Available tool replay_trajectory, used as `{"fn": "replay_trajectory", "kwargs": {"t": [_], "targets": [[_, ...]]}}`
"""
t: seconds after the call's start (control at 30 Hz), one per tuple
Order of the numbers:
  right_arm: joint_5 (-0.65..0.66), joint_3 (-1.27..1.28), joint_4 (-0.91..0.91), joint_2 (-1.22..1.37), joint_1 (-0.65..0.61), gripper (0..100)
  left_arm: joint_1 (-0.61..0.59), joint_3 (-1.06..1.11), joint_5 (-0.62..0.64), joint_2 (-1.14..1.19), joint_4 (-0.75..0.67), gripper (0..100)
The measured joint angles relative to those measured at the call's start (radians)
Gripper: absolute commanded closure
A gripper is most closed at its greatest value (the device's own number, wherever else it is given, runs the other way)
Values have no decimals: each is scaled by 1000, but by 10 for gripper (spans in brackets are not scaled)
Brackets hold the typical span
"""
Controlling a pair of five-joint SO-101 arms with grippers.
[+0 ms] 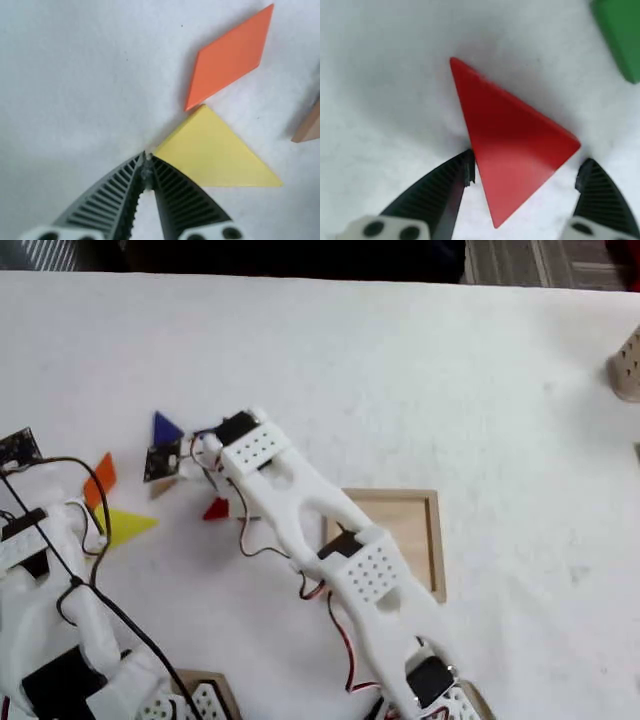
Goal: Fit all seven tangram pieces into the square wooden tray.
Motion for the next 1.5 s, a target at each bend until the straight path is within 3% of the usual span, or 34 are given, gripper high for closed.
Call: {"fn": "replay_trajectory", "kwargs": {"t": [0.4,0.93,1.5], "targets": [[-64,-272,221,2,2,678,0,0,0,0,0,977],[-72,-316,126,130,5,680,0,0,0,0,0,977],[-44,-400,192,204,3,680,0,0,0,0,0,977]]}}
